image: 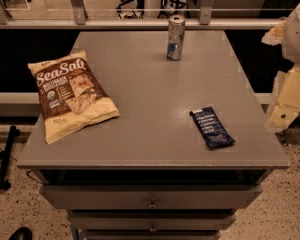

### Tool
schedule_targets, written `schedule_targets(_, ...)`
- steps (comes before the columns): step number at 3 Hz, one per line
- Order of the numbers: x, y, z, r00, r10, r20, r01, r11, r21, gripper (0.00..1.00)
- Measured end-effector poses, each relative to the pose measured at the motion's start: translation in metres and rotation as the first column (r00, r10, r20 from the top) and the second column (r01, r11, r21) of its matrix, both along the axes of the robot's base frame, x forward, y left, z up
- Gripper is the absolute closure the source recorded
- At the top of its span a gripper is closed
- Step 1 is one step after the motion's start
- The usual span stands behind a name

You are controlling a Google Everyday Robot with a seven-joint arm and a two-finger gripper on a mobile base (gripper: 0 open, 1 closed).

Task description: Move redbull can near brown chip bag

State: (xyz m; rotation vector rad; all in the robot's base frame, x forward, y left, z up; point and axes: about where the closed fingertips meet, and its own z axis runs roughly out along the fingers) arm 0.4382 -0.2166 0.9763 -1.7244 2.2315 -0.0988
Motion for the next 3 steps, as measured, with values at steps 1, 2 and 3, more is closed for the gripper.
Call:
schedule_targets(1, 0.0, 0.0, 0.0, 1.0, 0.0, 0.0, 0.0, 1.0, 0.0, 0.0)
schedule_targets(2, 0.024, 0.001, -0.011, 0.9998, -0.011, 0.014, 0.01, 0.998, 0.06, 0.0)
schedule_targets(3, 0.084, 0.008, -0.026, 0.9977, -0.041, 0.054, 0.032, 0.987, 0.155, 0.0)
